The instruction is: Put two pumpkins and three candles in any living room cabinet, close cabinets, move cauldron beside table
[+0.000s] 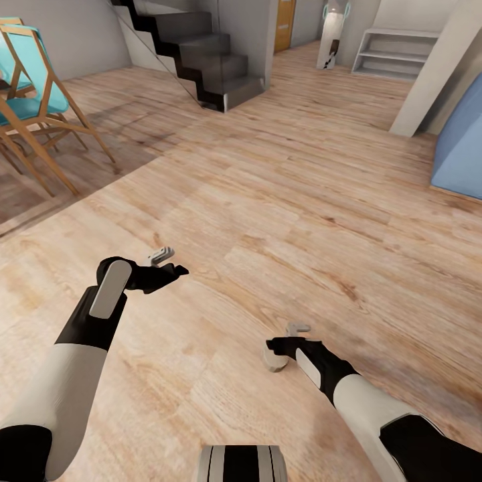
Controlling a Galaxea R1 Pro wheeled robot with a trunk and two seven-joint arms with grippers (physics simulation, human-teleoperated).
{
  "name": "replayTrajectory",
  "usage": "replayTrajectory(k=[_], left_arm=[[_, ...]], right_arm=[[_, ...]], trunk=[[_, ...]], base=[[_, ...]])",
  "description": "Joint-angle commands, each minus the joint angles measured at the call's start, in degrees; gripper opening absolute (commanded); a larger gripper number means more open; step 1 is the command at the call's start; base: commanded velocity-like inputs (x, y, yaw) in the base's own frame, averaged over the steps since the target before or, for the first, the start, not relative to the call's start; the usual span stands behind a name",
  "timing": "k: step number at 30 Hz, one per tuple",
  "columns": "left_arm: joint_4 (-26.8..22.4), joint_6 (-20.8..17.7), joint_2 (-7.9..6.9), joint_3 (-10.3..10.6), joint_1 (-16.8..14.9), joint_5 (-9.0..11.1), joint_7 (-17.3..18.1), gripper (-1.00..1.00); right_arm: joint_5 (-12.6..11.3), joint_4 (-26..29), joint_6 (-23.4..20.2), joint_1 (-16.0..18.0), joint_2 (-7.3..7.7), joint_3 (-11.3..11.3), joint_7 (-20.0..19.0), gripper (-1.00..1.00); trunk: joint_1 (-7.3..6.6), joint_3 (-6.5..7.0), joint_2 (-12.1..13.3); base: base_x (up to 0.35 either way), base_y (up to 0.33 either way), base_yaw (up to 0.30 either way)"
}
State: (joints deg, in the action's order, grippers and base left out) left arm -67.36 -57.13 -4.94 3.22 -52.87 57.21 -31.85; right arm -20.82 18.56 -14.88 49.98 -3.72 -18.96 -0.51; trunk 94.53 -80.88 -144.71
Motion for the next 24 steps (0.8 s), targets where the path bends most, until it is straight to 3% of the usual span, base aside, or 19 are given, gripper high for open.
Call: replayTrajectory(k=[1,8,24], left_arm=[[0.0,0.0,-0.06,0.1,0.0,0.6,-0.6,1.0],[0.9,0.0,-1.52,0.1,0.0,0.8,-0.7,1.0],[0.9,0.0,-1.66,-0.1,0.0,0.8,-0.8,1.0]], right_arm=[[-0.1,0.0,-0.2,0.0,0.02,-0.2,0.0,1.0],[-0.1,0.0,-0.2,0.0,0.02,-0.2,0.0,1.0],[-0.1,-0.1,-0.2,0.0,-0.06,-0.3,-0.1,1.0]], trunk=[[0.0,-0.04,0.0],[0.0,-0.04,0.0],[0.0,-0.04,0.0]], base=[[0.082,0.0,0.0],[0.023,0.0,0.0],[0.0,0.0,0.0]])
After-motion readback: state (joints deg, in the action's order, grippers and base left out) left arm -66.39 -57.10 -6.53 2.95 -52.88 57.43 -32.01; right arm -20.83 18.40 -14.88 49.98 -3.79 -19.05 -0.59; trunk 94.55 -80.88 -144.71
